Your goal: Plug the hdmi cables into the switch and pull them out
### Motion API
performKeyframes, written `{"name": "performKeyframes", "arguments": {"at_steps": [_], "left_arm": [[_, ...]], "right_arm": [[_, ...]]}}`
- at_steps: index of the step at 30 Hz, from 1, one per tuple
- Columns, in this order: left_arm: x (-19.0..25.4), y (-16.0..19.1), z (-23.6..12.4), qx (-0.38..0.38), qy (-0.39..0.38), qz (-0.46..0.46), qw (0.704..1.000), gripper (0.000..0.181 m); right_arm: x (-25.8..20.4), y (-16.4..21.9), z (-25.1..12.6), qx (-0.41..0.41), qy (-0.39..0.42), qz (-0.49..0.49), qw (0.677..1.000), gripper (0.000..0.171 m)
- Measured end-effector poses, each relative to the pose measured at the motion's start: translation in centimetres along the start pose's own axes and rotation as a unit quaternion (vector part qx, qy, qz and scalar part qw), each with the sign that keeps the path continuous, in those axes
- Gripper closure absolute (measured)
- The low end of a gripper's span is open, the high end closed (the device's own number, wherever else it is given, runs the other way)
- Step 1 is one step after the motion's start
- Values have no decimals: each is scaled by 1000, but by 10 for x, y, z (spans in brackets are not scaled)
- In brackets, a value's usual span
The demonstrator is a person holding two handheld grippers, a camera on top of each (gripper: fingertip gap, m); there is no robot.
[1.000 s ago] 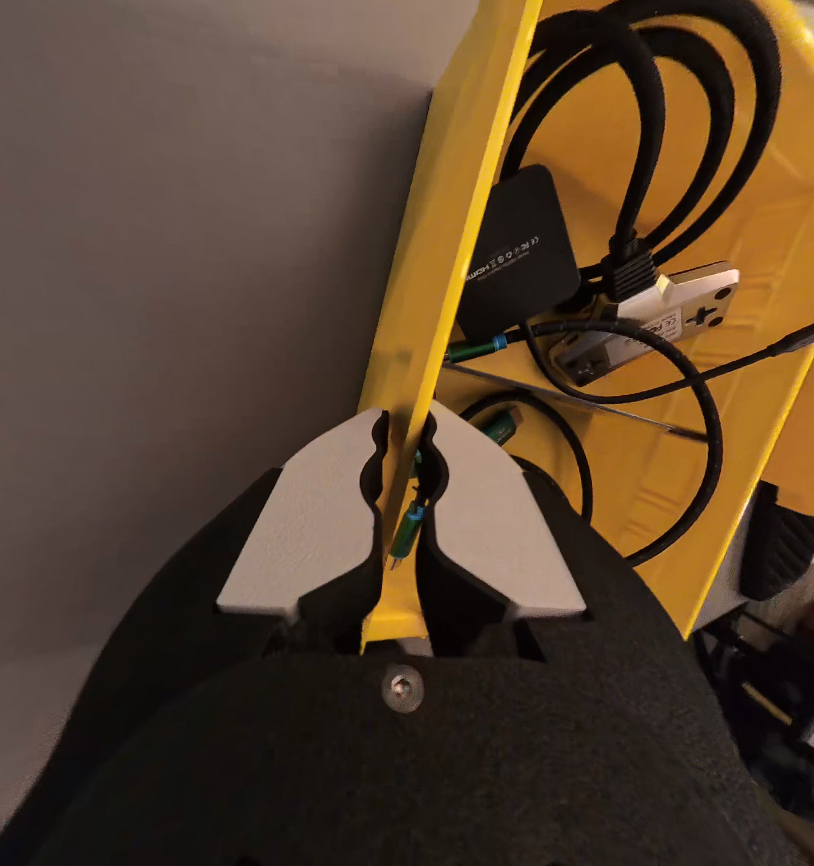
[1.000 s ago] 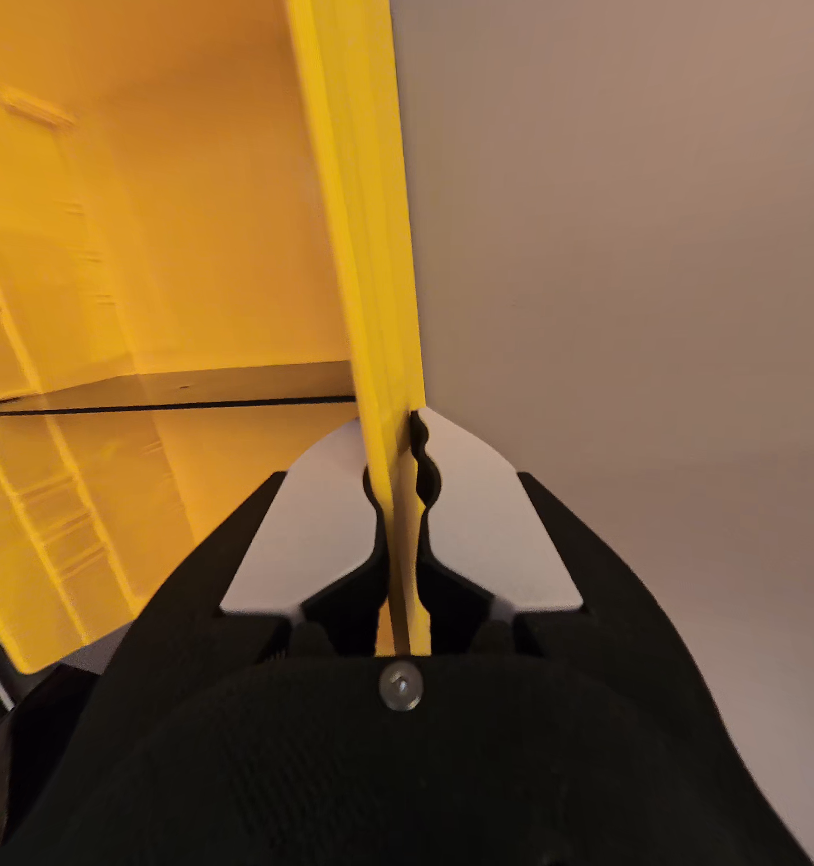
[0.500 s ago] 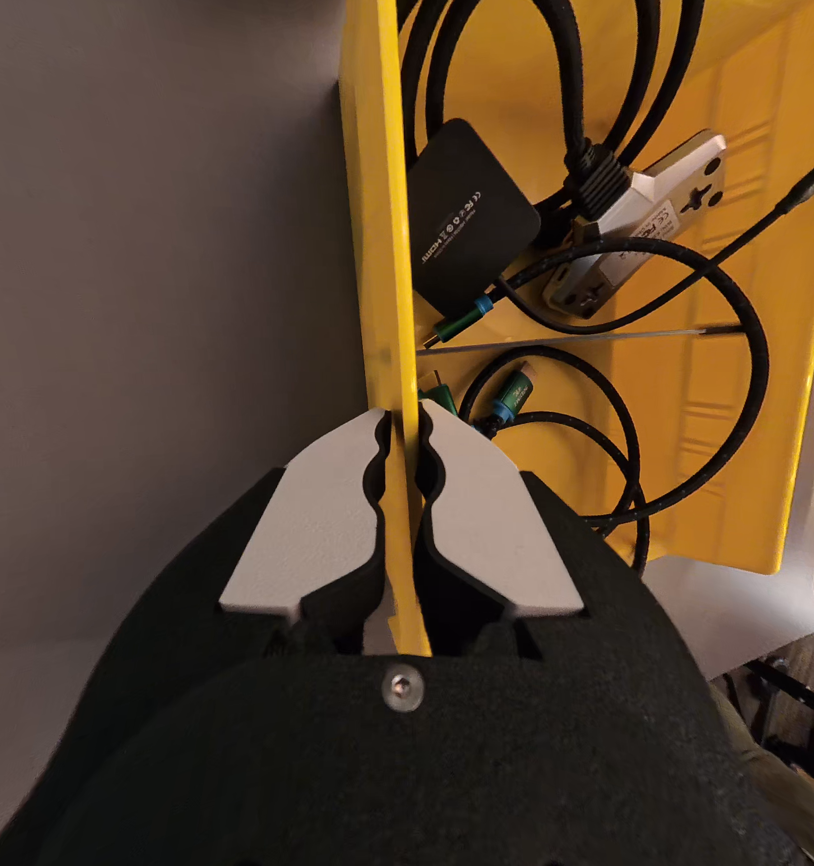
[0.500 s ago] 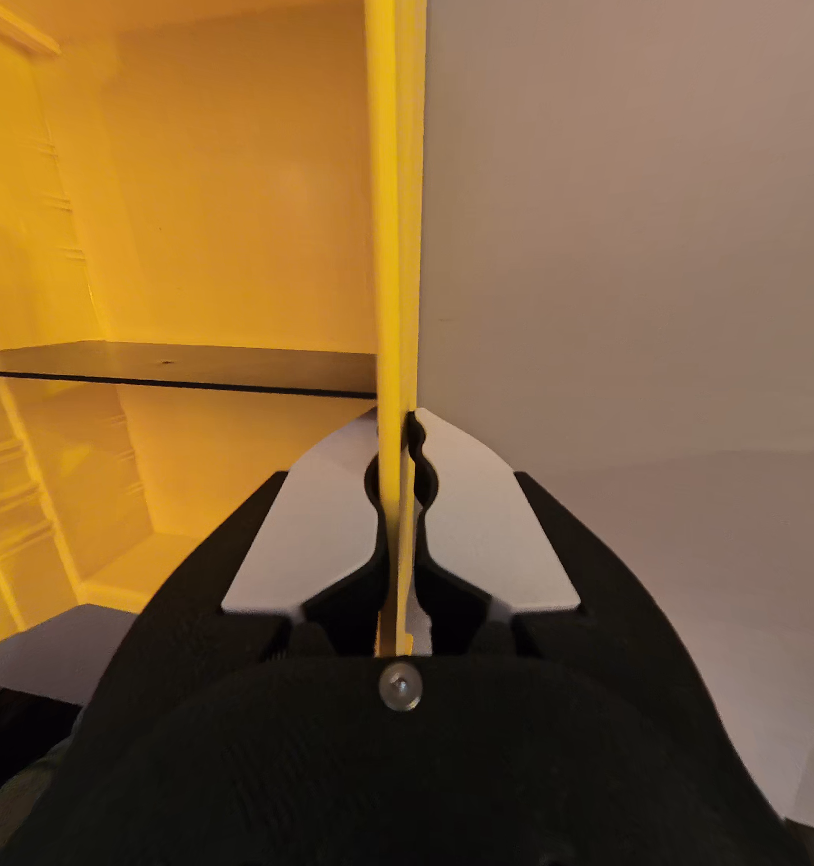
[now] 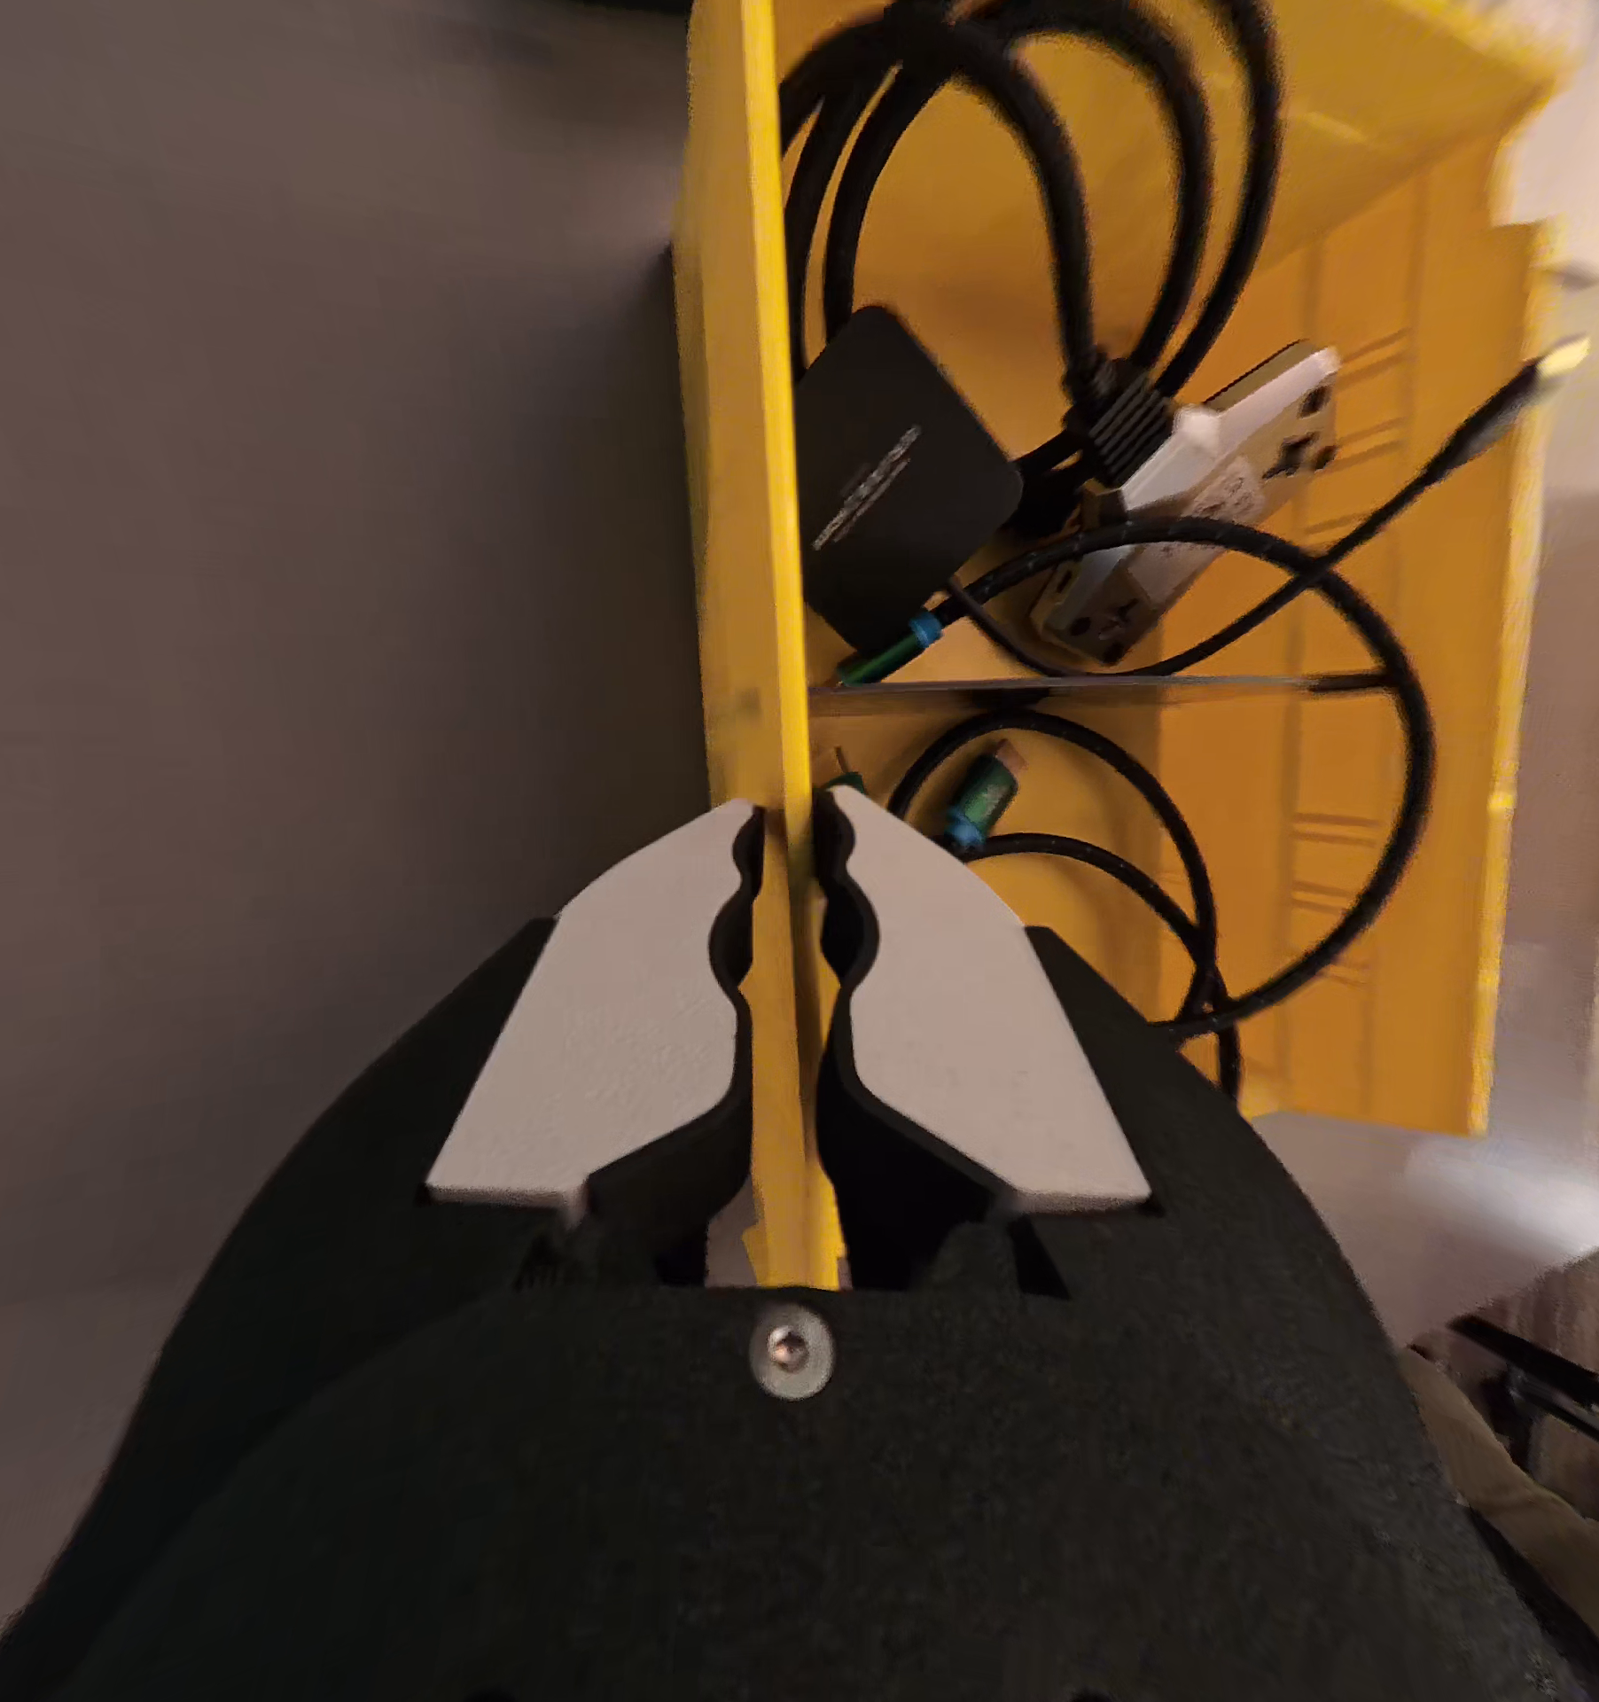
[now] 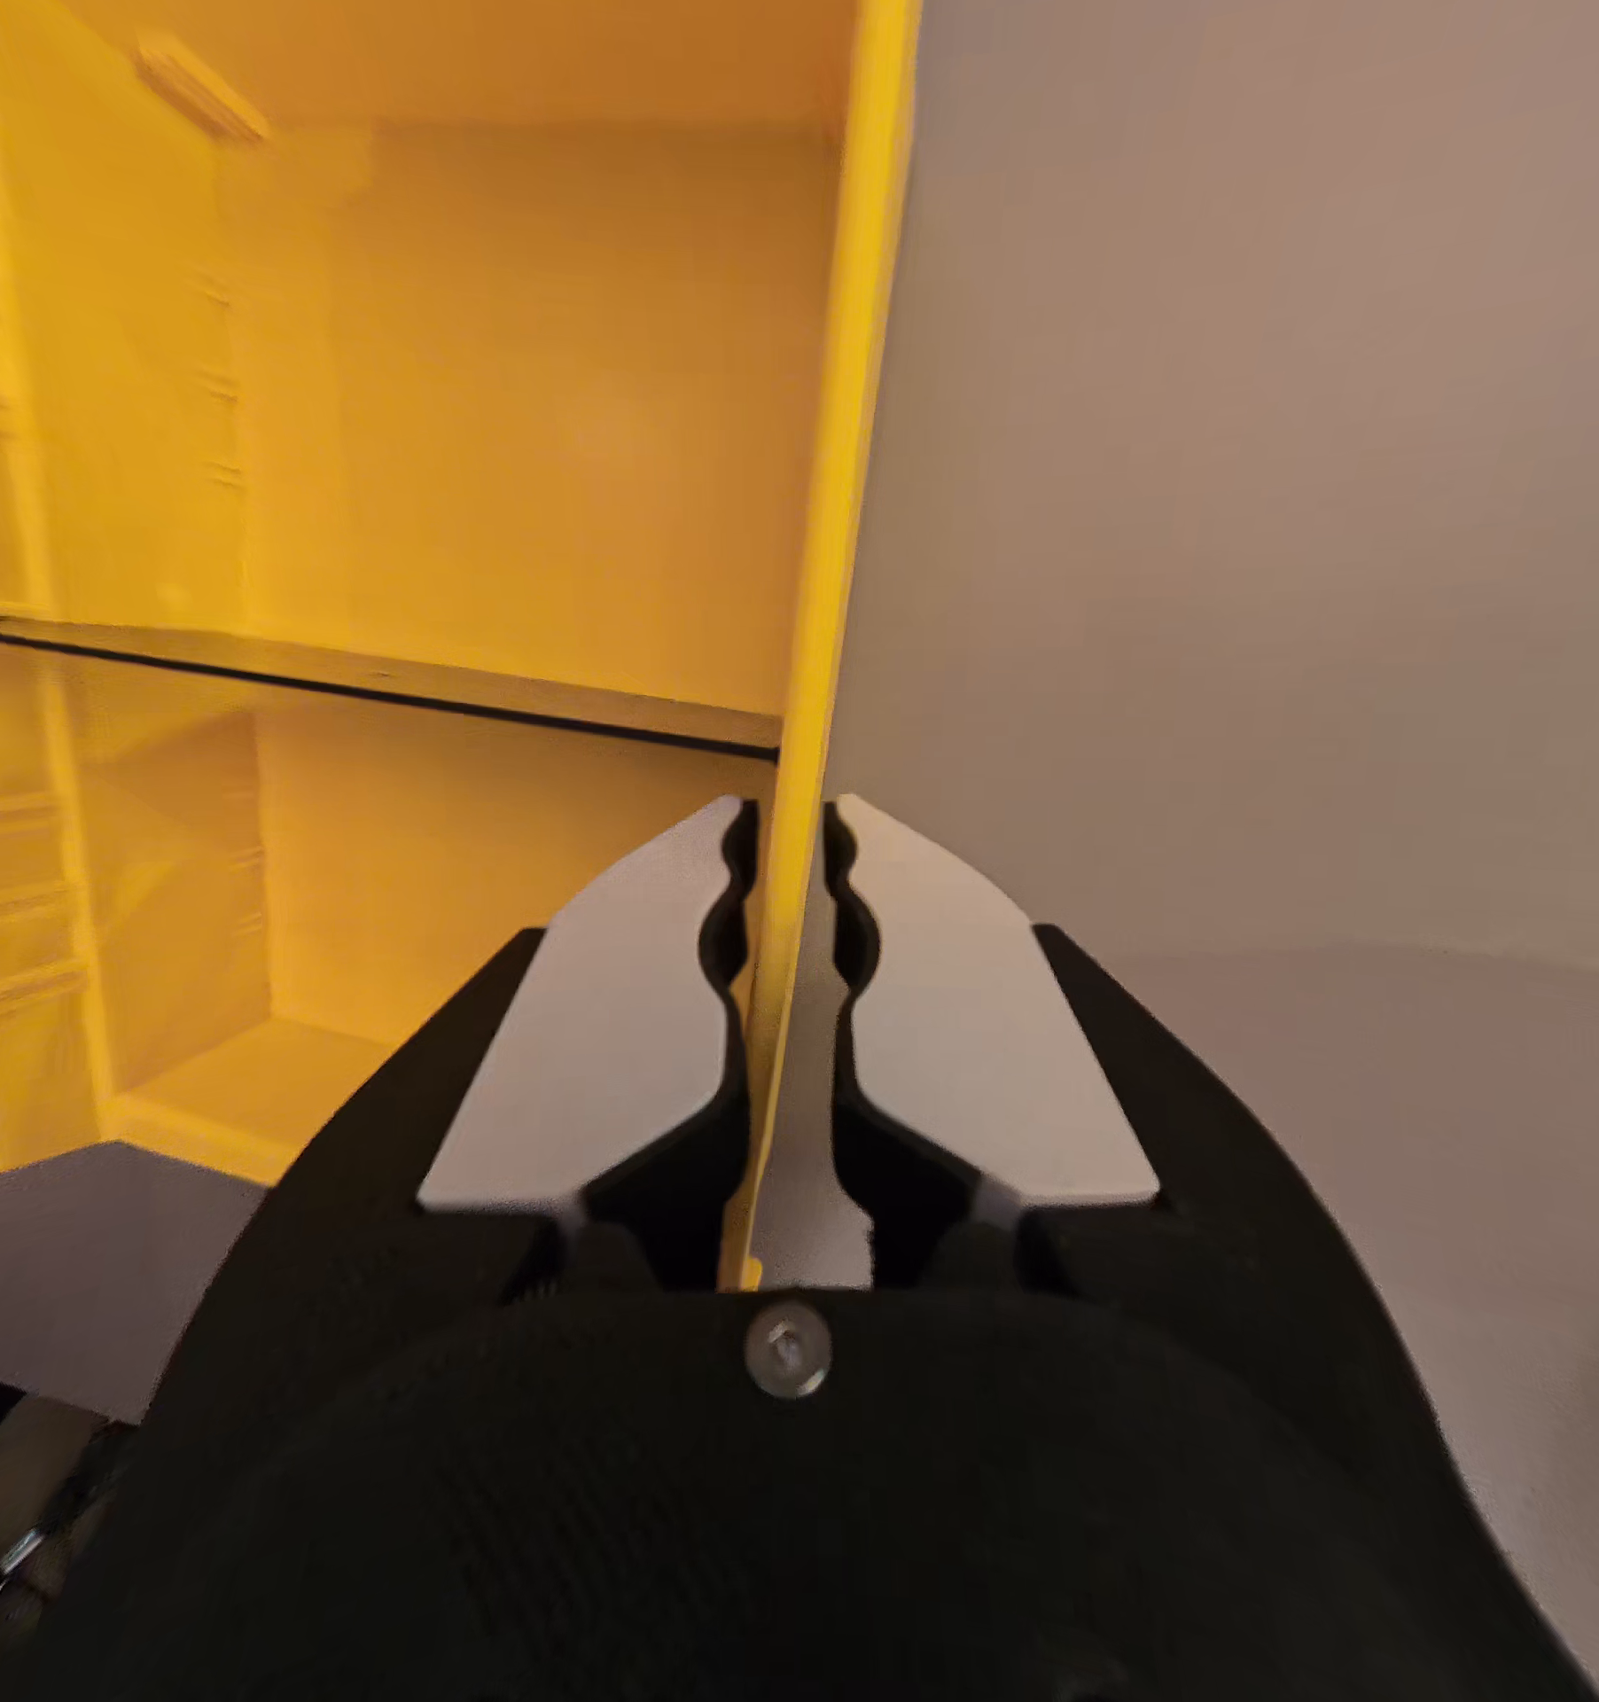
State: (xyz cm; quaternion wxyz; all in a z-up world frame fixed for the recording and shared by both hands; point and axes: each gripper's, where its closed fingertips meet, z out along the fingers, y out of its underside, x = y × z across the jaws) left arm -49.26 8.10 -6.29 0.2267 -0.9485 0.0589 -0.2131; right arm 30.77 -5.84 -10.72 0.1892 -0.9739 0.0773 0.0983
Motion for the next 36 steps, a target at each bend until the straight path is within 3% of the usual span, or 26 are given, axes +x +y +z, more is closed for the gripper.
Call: {"name": "performKeyframes", "arguments": {"at_steps": [3,7,9,11,14,16,19,22,24,28,32,36], "left_arm": [[-3,-23,-58,81,21,5,996,172],[32,-77,-176,208,-6,72,976,163],[80,-105,-232,266,-12,113,957,151],[143,-127,-275,320,-13,159,934,137],[245,-146,-302,373,-16,224,900,108],[307,-152,-297,398,-27,264,878,93],[379,-151,-261,406,-40,306,860,81],[429,-132,-189,349,2,305,886,59],[444,-118,-138,317,21,293,902,49],[421,-95,-33,291,-25,265,919,45],[371,-44,74,227,-65,227,945,39],[318,4,145,165,-120,212,956,37]], "right_arm": [[9,-26,-57,116,-18,15,993,152],[9,-81,-209,346,-2,33,938,138],[-26,-106,-298,463,-28,23,886,131],[-76,-121,-369,530,-30,-16,848,127],[-158,-138,-428,565,-5,-85,820,111],[-211,-150,-442,580,11,-119,806,97],[-285,-159,-423,576,37,-171,798,77],[-340,-159,-371,571,66,-206,792,70],[-359,-155,-316,541,79,-214,810,66],[-361,-133,-181,452,48,-169,875,51],[-340,-93,-50,354,40,-132,925,43],[-318,-58,33,298,76,-125,943,39]]}}
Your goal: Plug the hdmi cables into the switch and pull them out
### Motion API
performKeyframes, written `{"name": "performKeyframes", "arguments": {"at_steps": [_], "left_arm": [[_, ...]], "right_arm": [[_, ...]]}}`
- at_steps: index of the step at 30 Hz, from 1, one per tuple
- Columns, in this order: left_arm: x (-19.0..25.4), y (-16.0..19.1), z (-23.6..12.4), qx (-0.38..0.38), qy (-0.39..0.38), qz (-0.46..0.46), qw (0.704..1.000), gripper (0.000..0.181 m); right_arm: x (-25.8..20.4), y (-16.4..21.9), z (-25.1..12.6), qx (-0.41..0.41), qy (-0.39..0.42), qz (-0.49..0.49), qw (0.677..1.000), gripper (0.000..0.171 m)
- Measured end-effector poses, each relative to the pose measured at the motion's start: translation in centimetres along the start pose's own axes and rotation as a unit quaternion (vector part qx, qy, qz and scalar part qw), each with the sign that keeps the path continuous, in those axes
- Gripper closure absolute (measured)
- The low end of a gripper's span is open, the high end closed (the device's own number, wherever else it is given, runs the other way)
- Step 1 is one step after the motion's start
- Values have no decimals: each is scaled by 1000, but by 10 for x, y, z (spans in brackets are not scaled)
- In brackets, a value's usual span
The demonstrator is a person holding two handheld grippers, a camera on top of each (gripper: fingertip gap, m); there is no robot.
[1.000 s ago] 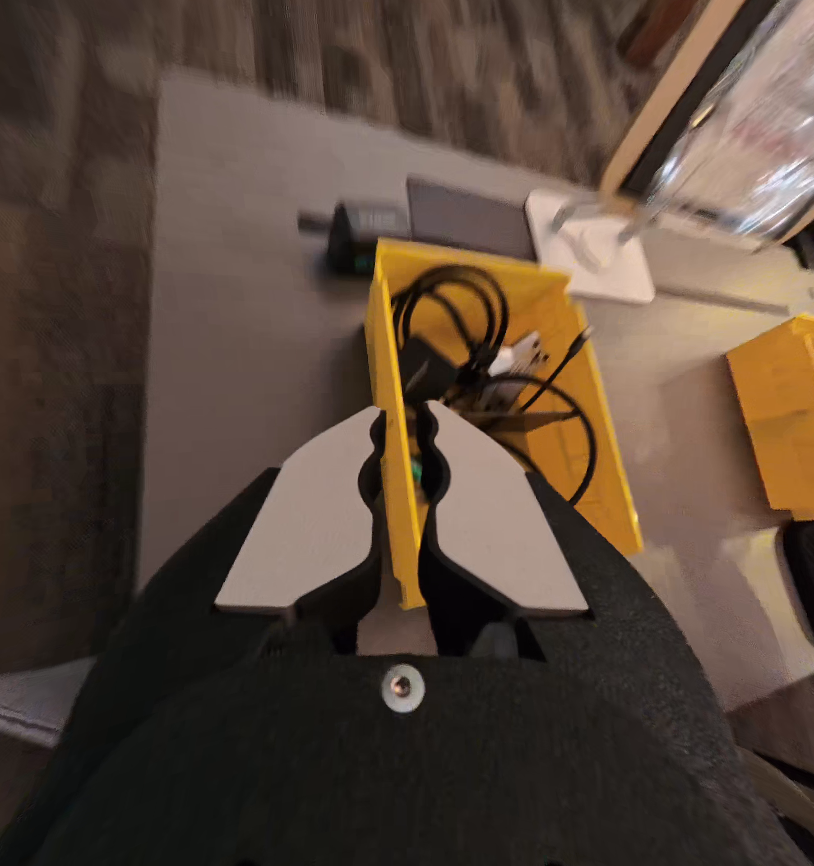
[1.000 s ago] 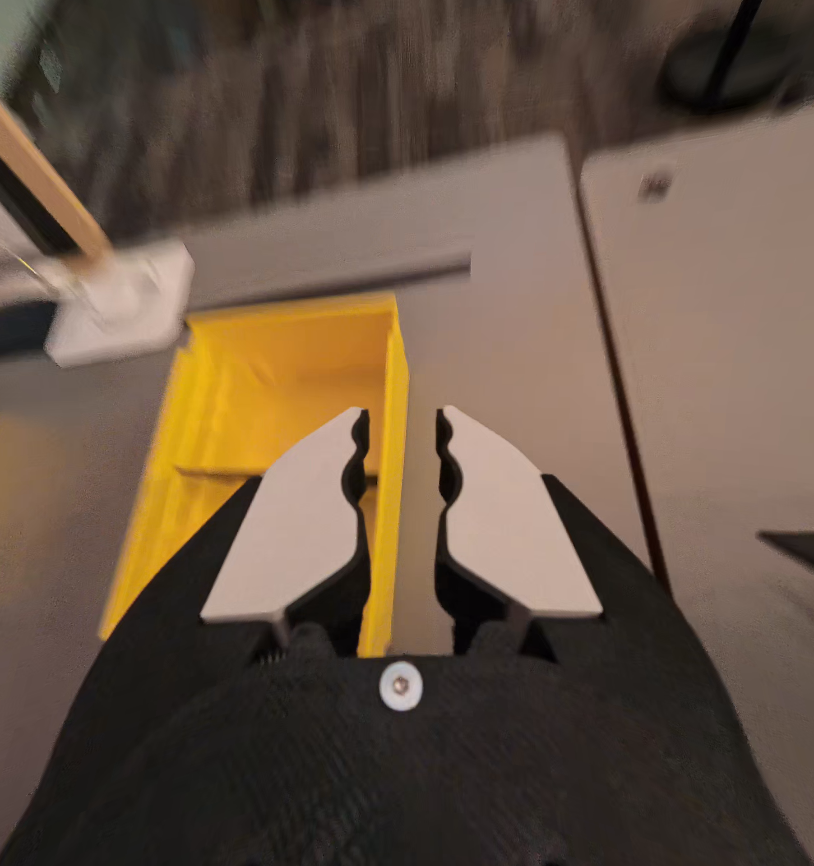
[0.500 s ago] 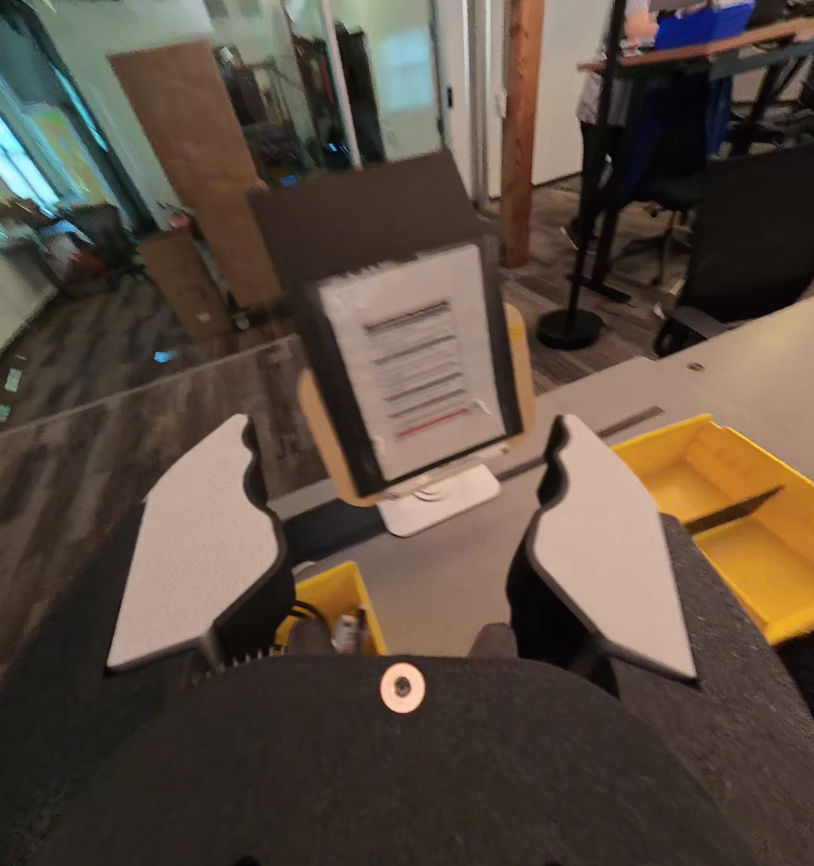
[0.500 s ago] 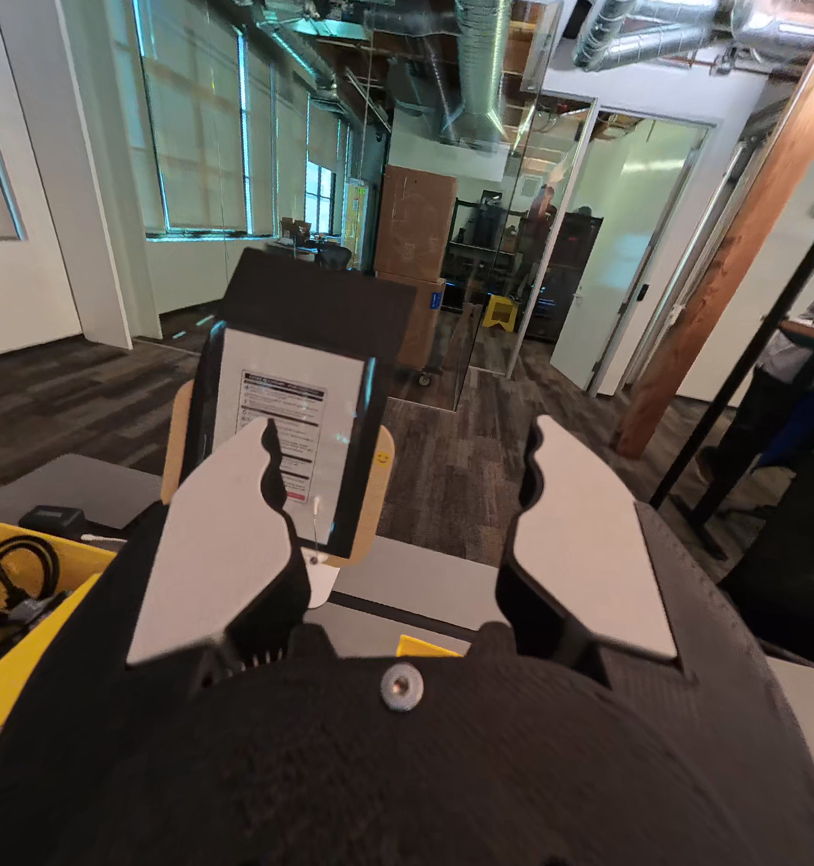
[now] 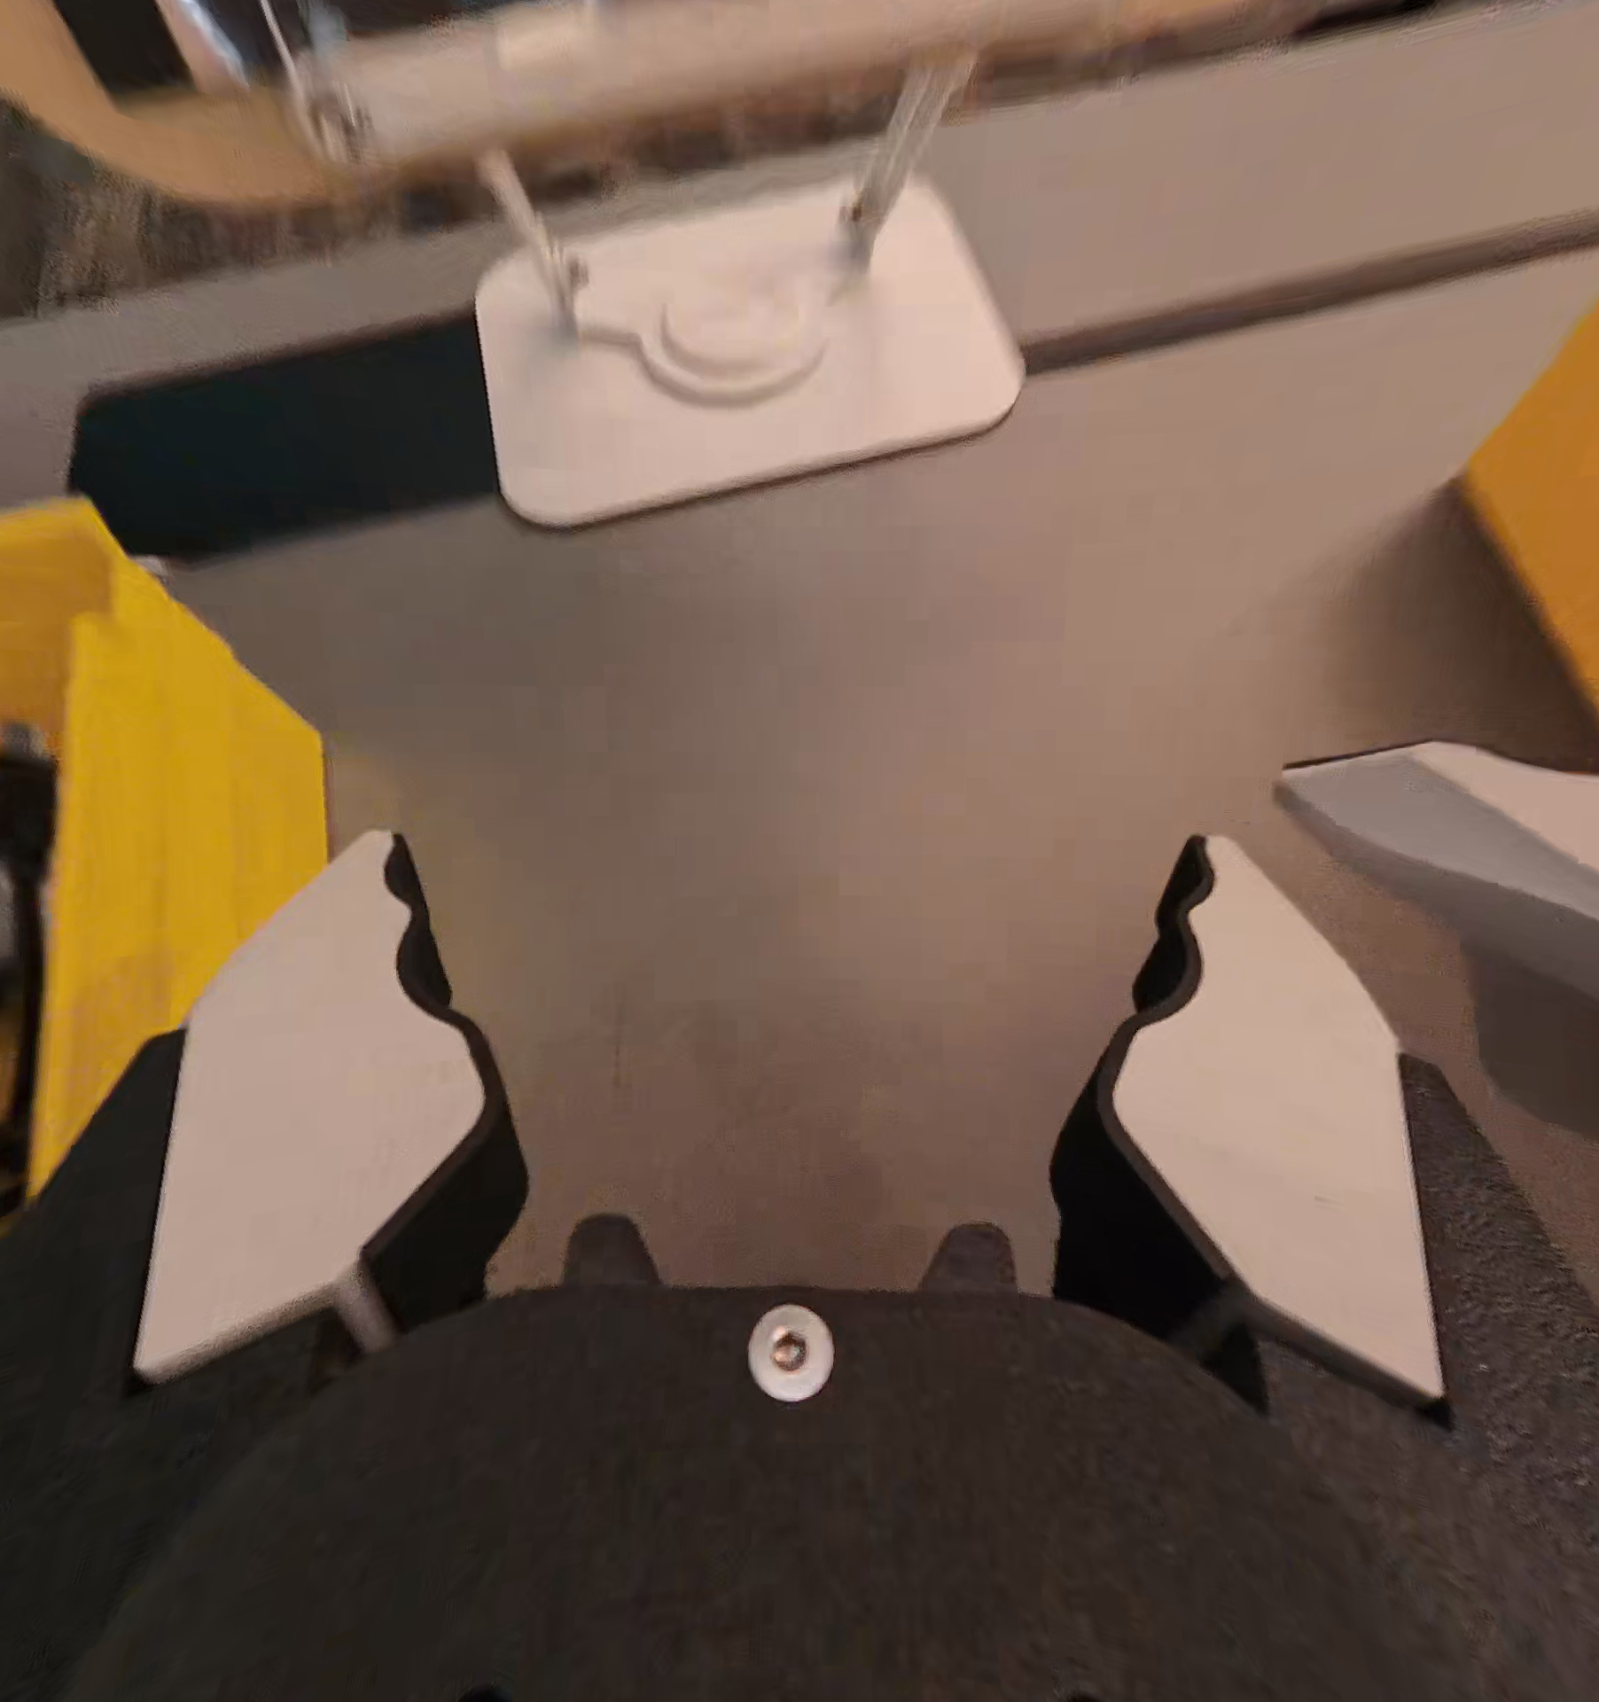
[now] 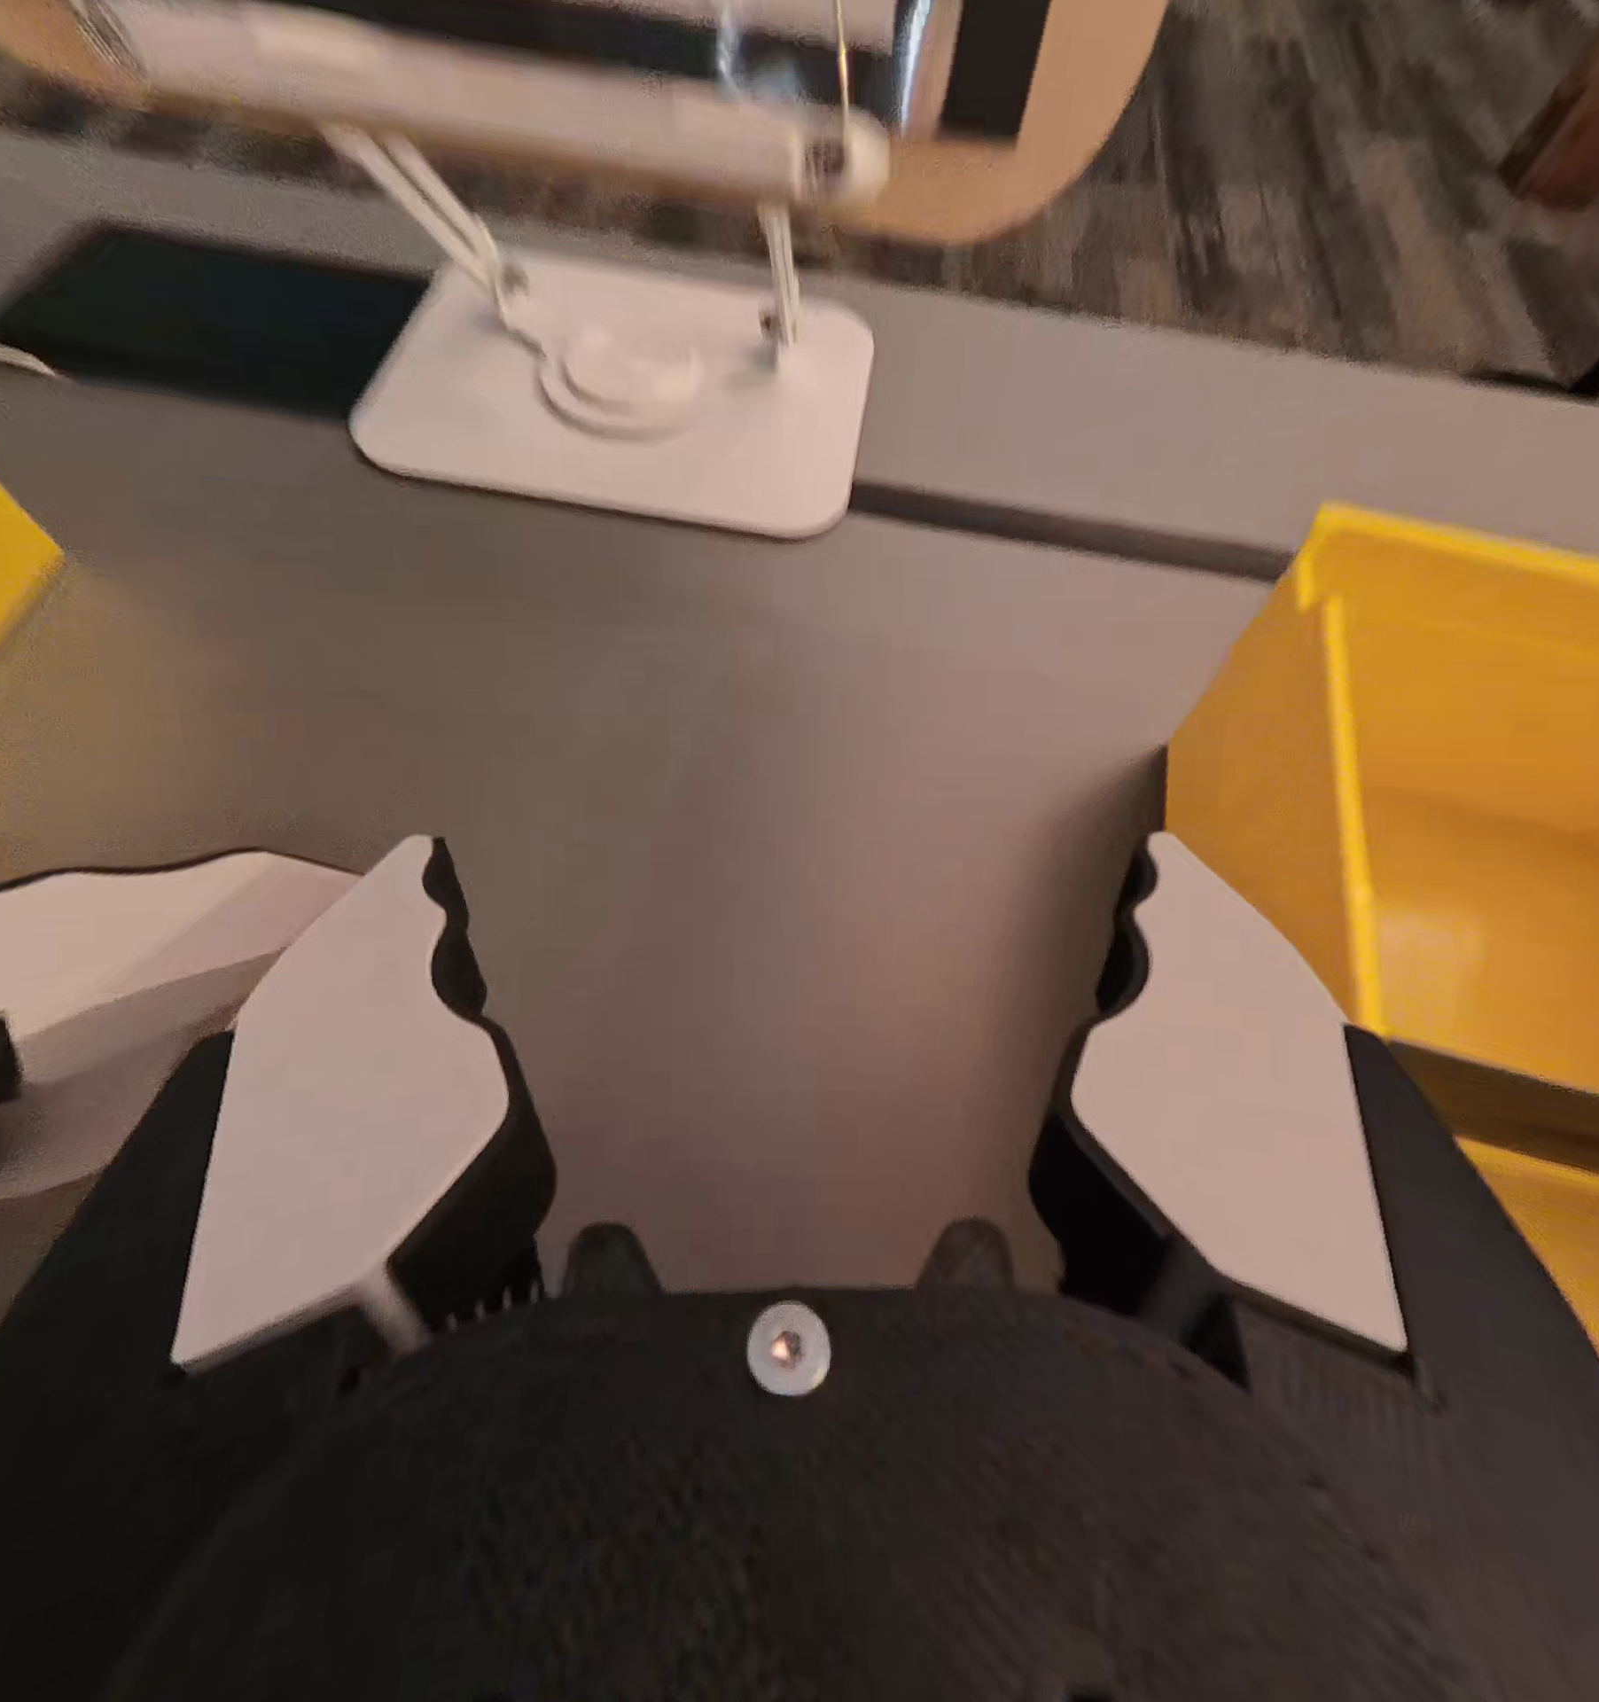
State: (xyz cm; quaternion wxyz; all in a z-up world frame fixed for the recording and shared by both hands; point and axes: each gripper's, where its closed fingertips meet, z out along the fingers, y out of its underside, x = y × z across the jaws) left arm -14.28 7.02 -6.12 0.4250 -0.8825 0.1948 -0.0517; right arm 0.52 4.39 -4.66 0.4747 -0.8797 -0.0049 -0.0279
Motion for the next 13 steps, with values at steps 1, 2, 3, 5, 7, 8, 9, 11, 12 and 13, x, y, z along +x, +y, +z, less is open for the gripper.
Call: {"name": "performKeyframes", "arguments": {"at_steps": [1,2,3,5,7,8,9,11,12,13], "left_arm": [[-4,14,7,-11,-12,1,1000,37],[-7,25,13,-20,-21,-2,1000,37],[-9,35,16,-27,-25,-8,999,37],[-11,52,23,-40,-32,-23,998,36],[-18,67,30,-54,-51,-26,997,36],[-25,73,33,-65,-71,-24,995,37],[-31,80,35,-76,-87,-25,993,37],[-32,91,41,-88,-83,-50,991,36],[-31,93,44,-84,-72,-72,991,37],[-31,96,46,-83,-63,-92,990,36]], "right_arm": [[2,14,9,-15,8,2,1000,38],[3,26,16,-26,14,9,1000,38],[4,36,22,-37,15,18,999,38],[6,53,34,-62,20,33,997,38],[9,71,44,-91,20,52,994,38],[8,79,48,-105,9,64,992,38],[6,86,52,-117,0,77,990,36],[3,93,57,-120,-11,96,988,32],[3,93,58,-110,-6,87,990,33],[2,94,59,-111,-3,79,991,32]]}}
